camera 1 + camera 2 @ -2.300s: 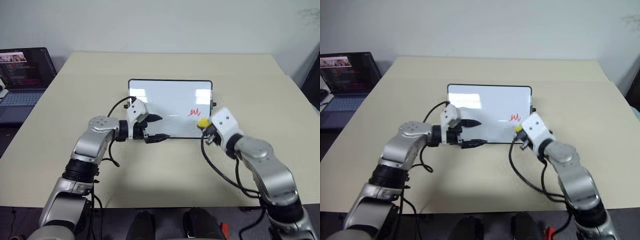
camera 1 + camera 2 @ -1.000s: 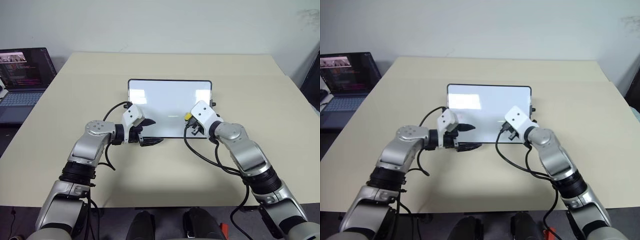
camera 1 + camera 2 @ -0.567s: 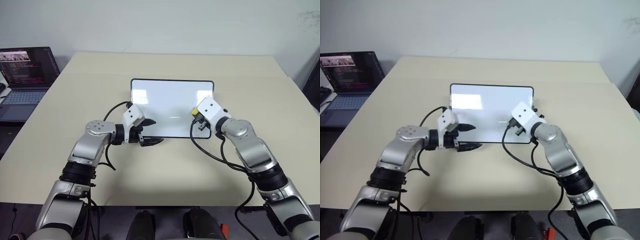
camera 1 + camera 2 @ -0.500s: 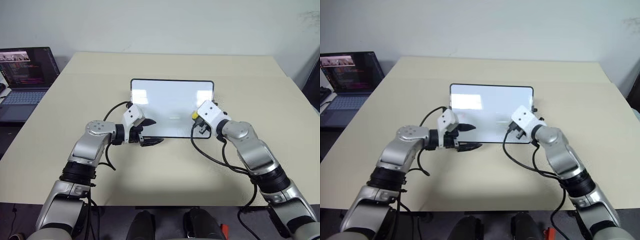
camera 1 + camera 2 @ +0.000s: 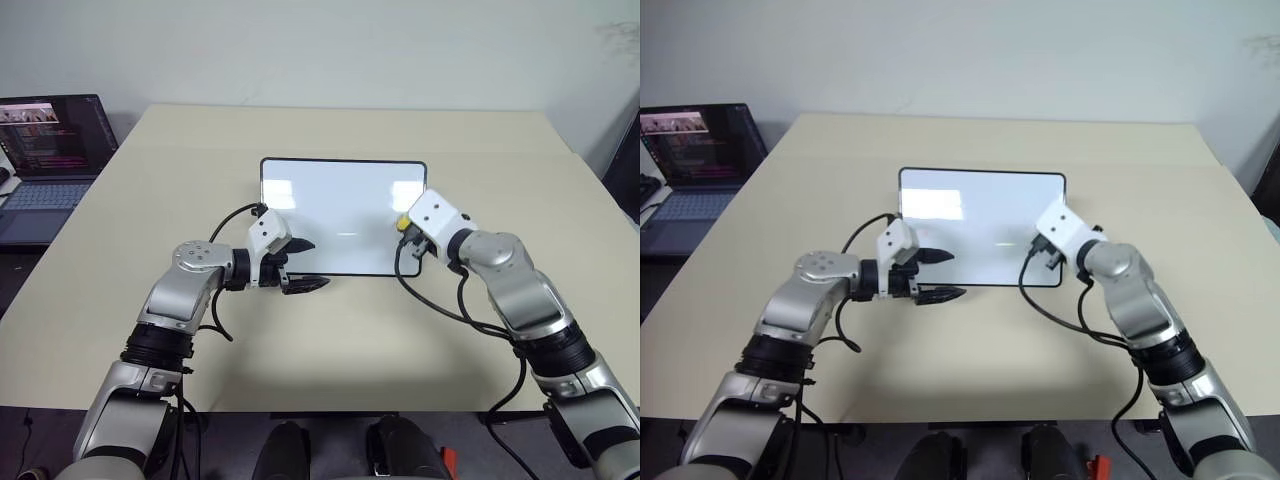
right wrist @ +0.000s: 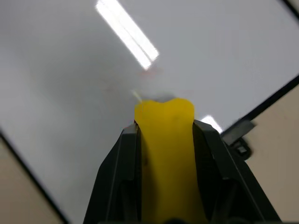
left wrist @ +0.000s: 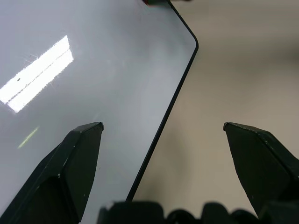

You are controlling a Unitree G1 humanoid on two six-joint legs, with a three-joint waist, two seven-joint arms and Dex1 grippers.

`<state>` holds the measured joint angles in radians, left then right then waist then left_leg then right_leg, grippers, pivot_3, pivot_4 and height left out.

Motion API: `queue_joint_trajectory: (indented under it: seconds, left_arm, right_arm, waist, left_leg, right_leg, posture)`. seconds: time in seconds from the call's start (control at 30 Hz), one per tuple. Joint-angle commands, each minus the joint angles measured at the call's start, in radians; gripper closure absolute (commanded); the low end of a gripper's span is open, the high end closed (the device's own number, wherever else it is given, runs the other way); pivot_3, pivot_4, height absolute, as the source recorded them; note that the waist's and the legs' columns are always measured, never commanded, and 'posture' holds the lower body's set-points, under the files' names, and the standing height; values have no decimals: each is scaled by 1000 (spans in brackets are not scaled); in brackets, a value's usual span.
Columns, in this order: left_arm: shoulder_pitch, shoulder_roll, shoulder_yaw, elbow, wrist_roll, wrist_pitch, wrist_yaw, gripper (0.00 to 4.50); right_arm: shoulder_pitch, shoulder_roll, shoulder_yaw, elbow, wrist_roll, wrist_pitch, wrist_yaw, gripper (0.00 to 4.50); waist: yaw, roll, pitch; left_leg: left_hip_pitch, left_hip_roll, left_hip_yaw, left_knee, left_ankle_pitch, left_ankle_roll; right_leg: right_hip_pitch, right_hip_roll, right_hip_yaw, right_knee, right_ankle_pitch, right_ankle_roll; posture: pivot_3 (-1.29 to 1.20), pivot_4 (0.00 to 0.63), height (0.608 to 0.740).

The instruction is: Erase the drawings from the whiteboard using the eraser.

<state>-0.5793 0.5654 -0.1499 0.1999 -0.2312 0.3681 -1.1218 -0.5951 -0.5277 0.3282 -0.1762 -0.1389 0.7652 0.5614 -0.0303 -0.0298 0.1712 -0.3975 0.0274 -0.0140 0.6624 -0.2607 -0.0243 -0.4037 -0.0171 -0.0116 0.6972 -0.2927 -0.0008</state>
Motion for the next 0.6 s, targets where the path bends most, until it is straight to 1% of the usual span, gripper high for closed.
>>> queue_joint_trajectory:
  seconds: [0.03,0.27,0.37,0.43,0.6]
  left_arm:
    - [-5,5,9,-39,-8,-4,-2,0]
    - [-5,4,8,-39,-9,-3,-6,0]
    - [-5,4,8,-39,-9,-2,-6,0]
    - [-3,4,8,-44,-12,0,-8,0]
    - [4,5,8,-53,-15,5,-10,0]
  right_arm:
    - [19,-28,38,11,-17,37,40,3356]
    - [-59,24,-24,73,-62,-62,-92,3356]
    - [-76,44,-26,87,-67,-86,-106,3356]
    - [-77,52,-19,92,-55,-79,-86,3356]
    - [-29,33,20,50,7,4,56,3356]
  waist:
    - [-3,0,0]
    - [-3,0,0]
    - [-1,0,0]
    - [0,0,0]
    - [-2,0,0]
  left_leg:
    - [0,0,0,0,0,0]
    - [1,1,1,0,1,1]
    - [1,1,1,0,1,1]
    - [0,1,0,0,1,1]
    - [0,1,0,0,1,1]
  right_leg:
    - [0,0,0,0,0,0]
    - [0,2,1,0,1,1]
    - [0,2,1,0,2,0]
    - [0,2,1,0,2,0]
    - [0,1,1,0,2,0]
  posture:
    - [0,150,740]
    - [0,150,740]
    - [0,150,740]
    - [0,150,740]
    - [0,150,740]
